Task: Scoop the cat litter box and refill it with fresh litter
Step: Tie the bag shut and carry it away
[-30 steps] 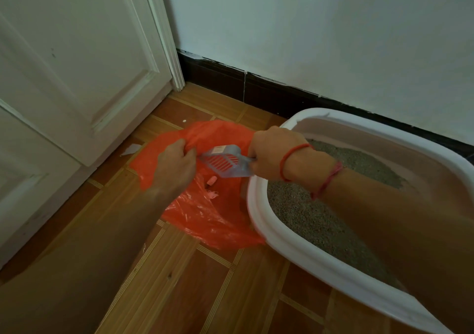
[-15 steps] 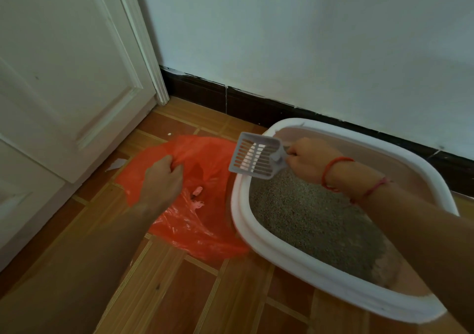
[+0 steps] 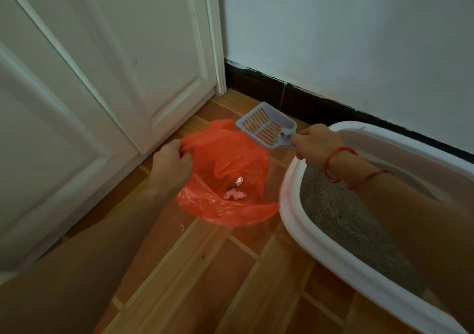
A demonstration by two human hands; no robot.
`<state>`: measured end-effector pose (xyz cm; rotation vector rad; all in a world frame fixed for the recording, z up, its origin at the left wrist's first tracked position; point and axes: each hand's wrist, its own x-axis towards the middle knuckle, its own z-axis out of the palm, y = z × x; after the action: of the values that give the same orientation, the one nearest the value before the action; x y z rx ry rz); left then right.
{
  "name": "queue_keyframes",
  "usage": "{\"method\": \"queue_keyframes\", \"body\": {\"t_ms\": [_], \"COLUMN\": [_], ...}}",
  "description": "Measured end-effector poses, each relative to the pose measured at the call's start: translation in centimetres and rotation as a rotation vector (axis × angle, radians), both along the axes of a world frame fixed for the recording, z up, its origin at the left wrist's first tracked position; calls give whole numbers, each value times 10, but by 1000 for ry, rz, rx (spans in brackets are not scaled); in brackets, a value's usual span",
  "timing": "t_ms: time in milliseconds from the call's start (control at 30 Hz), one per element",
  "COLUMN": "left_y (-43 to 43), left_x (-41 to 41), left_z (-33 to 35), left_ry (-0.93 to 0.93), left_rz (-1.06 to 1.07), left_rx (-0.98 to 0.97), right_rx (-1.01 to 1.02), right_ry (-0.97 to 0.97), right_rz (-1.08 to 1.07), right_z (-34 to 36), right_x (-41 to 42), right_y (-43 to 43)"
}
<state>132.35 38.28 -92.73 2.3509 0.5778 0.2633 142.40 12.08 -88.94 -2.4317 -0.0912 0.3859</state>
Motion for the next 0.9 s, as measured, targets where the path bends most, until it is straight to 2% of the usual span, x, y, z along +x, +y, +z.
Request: {"method": "queue_keyframes", "body": {"t_ms": [367, 500, 567, 633, 700, 733, 900], "left_y": [27, 33, 37, 40, 43, 45, 53], "left_x": [5, 3, 2, 1, 1, 0, -6], "left_z": [23, 20, 14, 9, 4, 2, -10], "left_ry": [-68, -59, -31, -23, -39, -47, -73], "left_rz": [84, 46, 20, -1, -10, -1, 20], "left_rx": [47, 87, 80, 73, 40, 26, 23], "right_rx": [135, 102, 83, -16, -346, -439, -397], "right_ry": [20, -1, 50, 232, 416, 427, 384], "right_rz": [80, 20, -59, -93, 22, 59, 98], "right_z": [-17, -41, -53, -62, -66, -67, -107], "right_x": [7, 14, 15, 17, 15, 14, 24], "right_y": [27, 46, 59, 71, 81, 85, 97]}}
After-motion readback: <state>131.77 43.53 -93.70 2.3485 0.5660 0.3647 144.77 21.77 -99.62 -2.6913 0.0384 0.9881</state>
